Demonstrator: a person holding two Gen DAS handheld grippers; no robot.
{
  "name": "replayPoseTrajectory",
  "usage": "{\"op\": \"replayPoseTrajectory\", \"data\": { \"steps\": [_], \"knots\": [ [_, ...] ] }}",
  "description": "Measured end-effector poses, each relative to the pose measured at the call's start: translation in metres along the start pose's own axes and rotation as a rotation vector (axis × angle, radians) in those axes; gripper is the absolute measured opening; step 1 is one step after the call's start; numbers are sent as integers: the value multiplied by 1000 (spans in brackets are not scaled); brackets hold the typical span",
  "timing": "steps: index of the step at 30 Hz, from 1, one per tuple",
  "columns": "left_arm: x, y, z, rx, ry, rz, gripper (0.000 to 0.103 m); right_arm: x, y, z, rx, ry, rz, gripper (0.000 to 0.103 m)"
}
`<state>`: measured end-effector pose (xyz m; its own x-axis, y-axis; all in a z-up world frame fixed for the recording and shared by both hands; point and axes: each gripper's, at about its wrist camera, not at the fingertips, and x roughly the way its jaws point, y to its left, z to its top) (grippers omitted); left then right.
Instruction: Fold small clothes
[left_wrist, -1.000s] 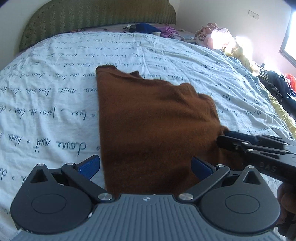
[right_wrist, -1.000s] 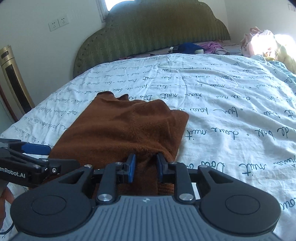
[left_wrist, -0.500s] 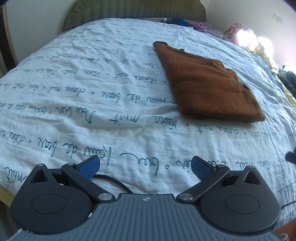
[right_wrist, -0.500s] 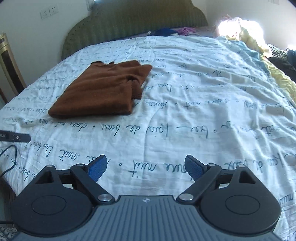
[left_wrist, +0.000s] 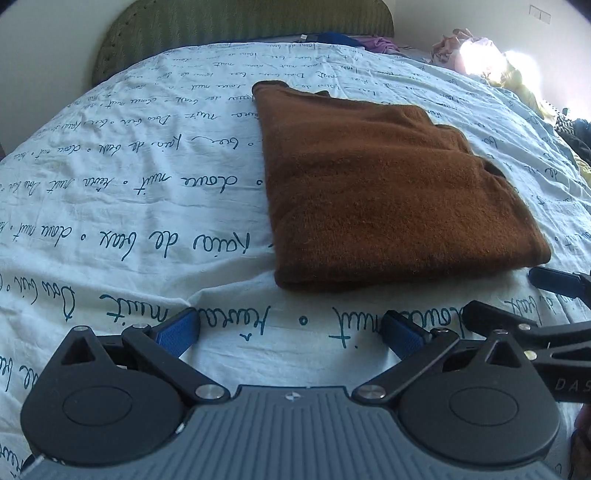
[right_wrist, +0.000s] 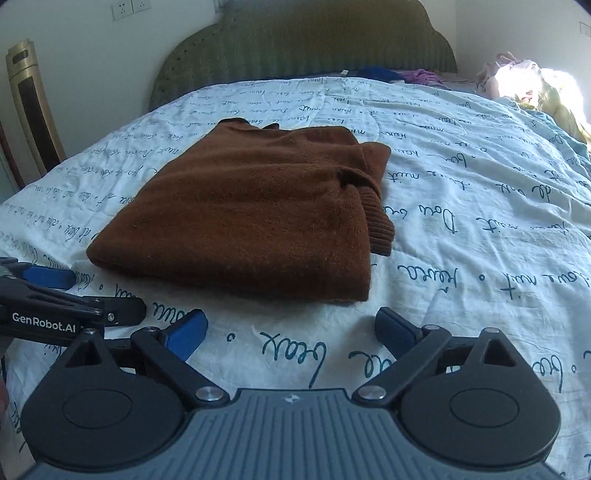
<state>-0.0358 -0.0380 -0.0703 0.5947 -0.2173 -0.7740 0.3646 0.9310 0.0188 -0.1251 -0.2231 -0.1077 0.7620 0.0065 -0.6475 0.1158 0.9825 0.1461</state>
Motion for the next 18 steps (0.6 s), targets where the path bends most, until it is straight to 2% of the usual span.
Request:
{"op": "replayPoseTrajectory", "data": {
  "steps": [3, 18],
  "knots": [
    [3, -2, 1, -20, 0, 31, 103, 4, 5, -2, -20, 2, -27, 103],
    [5, -4, 5, -45, 12, 52, 103, 13, -4, 4, 3, -3, -49, 103]
  ]
}}
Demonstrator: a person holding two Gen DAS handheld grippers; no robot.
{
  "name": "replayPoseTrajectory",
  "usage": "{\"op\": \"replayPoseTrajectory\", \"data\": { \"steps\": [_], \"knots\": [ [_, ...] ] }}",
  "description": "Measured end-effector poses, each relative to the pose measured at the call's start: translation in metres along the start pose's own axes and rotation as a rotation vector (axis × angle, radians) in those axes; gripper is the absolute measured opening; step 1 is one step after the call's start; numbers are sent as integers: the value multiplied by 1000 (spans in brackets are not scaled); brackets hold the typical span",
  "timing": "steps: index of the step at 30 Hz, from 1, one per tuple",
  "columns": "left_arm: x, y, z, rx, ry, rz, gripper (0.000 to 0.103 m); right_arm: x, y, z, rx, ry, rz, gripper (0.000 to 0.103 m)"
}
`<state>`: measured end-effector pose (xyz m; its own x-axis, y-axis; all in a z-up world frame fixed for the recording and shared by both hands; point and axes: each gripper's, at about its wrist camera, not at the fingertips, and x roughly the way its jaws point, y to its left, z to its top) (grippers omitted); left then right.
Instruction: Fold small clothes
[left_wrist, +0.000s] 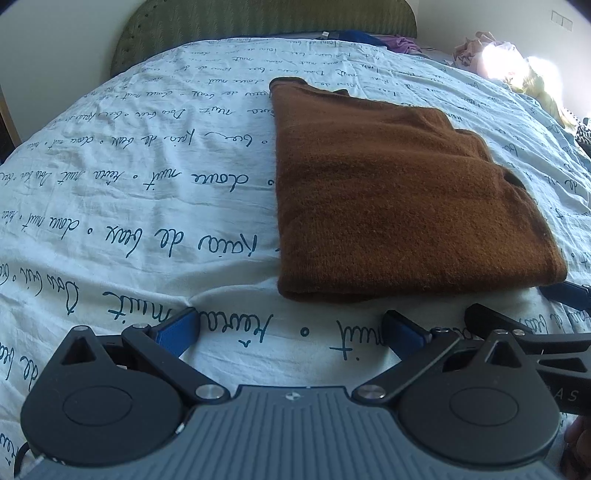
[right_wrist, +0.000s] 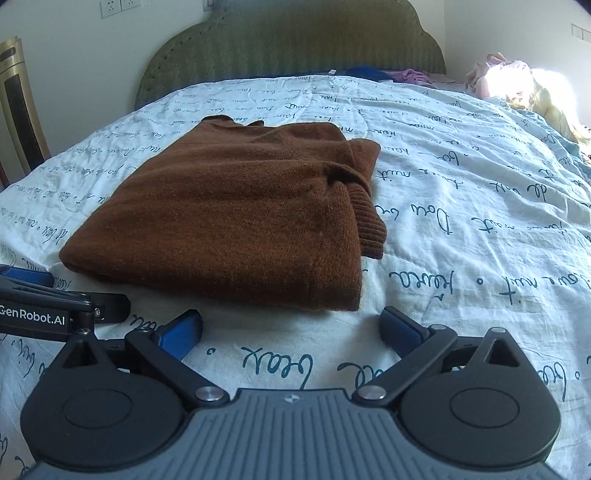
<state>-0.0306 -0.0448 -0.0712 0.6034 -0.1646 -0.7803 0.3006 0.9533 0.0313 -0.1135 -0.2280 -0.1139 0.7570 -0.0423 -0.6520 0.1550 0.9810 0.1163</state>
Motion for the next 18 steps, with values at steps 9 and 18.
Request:
{"op": "replayPoseTrajectory", "data": {
  "steps": [9, 18],
  "knots": [
    [1, 0, 0, -4, -8, 11, 103, 3, 0, 2, 3, 0, -13, 103],
    [0, 3, -1, -4, -17, 1, 103, 9, 0, 6, -1, 4, -30, 103]
  ]
}}
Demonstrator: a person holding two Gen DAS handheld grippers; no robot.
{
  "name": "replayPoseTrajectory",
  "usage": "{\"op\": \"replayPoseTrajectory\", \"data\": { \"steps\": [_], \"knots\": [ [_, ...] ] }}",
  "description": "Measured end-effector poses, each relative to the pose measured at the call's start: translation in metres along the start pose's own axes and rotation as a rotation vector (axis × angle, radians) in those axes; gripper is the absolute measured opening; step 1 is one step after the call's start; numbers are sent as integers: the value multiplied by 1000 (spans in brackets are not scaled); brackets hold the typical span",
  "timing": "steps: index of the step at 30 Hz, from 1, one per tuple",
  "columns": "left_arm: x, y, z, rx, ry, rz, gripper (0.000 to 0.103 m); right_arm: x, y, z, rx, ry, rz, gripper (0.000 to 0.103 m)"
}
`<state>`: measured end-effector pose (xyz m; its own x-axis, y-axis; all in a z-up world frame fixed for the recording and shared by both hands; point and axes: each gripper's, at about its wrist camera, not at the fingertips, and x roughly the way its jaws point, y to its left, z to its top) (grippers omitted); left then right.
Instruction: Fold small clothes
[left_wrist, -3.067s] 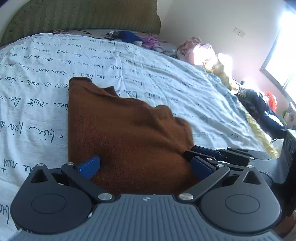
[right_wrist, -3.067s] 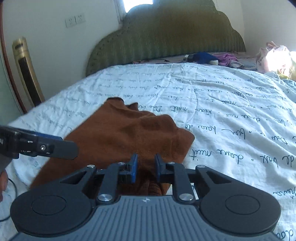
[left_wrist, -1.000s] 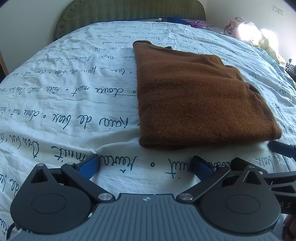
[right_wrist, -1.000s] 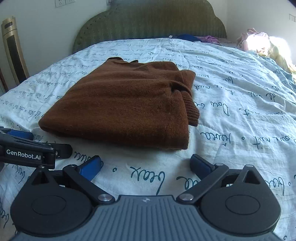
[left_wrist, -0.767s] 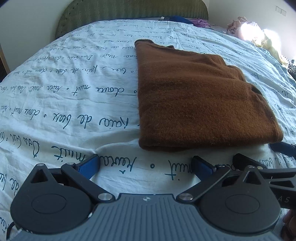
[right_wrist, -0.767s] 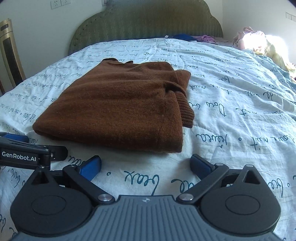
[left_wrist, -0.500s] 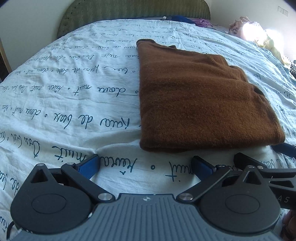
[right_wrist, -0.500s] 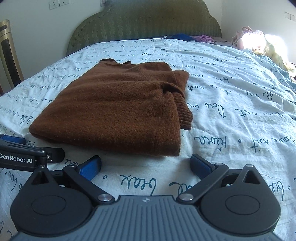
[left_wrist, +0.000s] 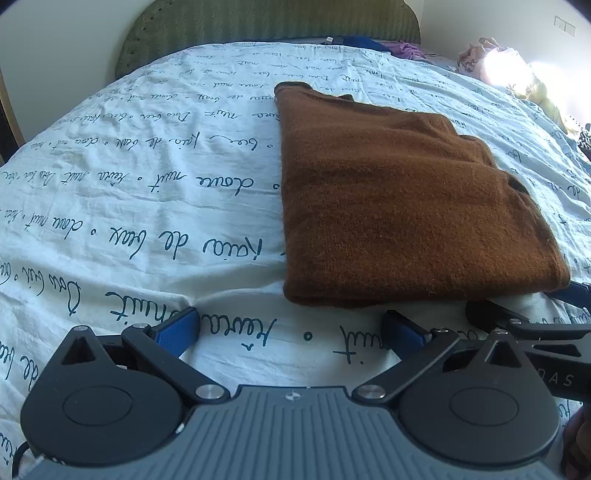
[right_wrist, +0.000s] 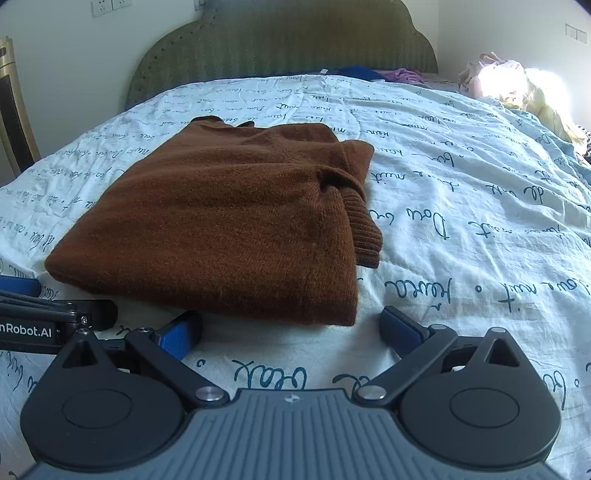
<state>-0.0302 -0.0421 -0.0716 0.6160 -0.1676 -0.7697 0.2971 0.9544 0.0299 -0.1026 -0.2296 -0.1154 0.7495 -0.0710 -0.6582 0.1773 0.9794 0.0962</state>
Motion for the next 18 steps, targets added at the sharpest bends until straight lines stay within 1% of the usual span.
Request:
{"op": "replayPoseTrajectory", "data": {
  "steps": [18],
  "knots": [
    [1, -1, 1, 24, 13, -12, 103, -6, -1, -5, 6, -4, 2, 103]
  ]
}}
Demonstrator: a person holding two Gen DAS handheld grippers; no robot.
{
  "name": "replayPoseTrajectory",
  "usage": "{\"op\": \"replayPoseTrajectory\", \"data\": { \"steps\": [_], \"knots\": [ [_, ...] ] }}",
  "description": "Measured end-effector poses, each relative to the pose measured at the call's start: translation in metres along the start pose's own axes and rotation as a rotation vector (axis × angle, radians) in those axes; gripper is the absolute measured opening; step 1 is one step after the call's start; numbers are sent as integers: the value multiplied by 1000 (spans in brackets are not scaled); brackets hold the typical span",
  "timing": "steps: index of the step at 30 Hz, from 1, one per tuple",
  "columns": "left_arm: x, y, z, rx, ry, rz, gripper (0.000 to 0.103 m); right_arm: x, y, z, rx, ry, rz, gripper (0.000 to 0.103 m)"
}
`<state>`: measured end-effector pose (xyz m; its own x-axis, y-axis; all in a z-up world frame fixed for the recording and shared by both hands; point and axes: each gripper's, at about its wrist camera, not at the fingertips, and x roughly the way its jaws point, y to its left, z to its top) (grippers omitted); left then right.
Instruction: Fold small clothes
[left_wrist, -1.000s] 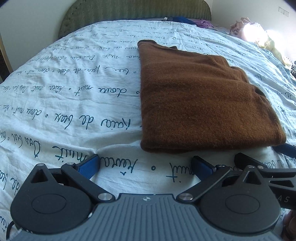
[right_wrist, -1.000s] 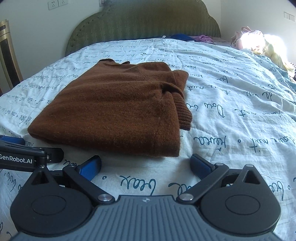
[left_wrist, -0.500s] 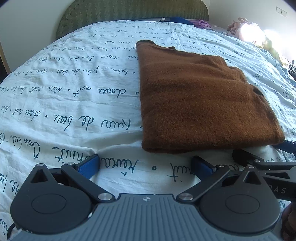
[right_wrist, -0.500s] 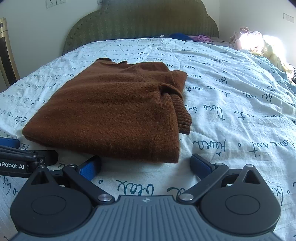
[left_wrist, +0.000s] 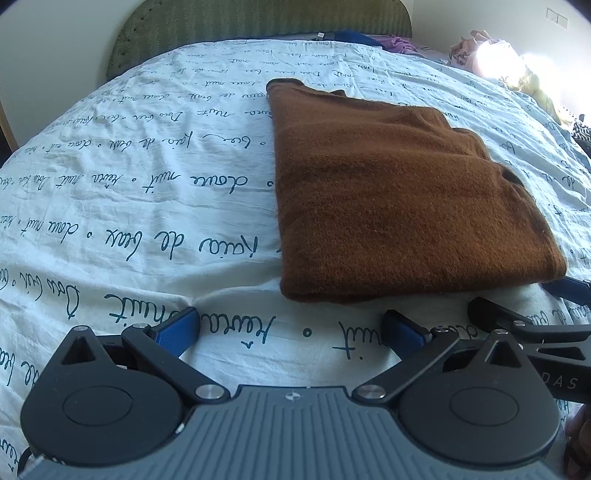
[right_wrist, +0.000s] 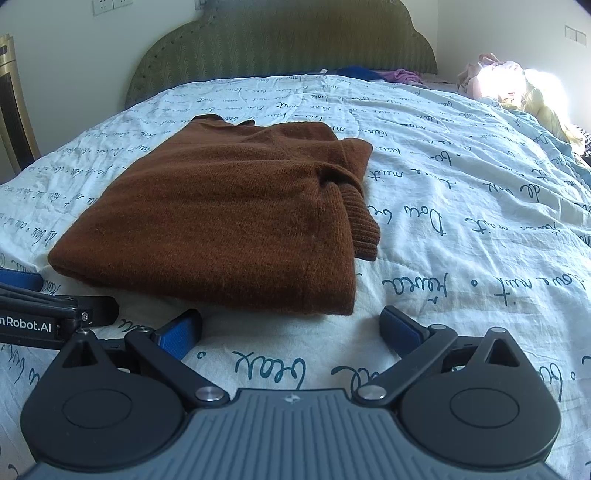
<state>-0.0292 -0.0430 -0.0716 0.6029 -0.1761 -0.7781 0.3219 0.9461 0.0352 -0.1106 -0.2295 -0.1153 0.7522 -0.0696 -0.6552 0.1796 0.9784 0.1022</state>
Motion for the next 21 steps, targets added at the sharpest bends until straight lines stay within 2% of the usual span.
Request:
{"op": "replayPoseTrajectory", "data": {
  "steps": [21],
  "knots": [
    [-1, -1, -2, 13, -10, -1, 103, 2, 3, 2, -9, 4, -15, 103]
  ]
}}
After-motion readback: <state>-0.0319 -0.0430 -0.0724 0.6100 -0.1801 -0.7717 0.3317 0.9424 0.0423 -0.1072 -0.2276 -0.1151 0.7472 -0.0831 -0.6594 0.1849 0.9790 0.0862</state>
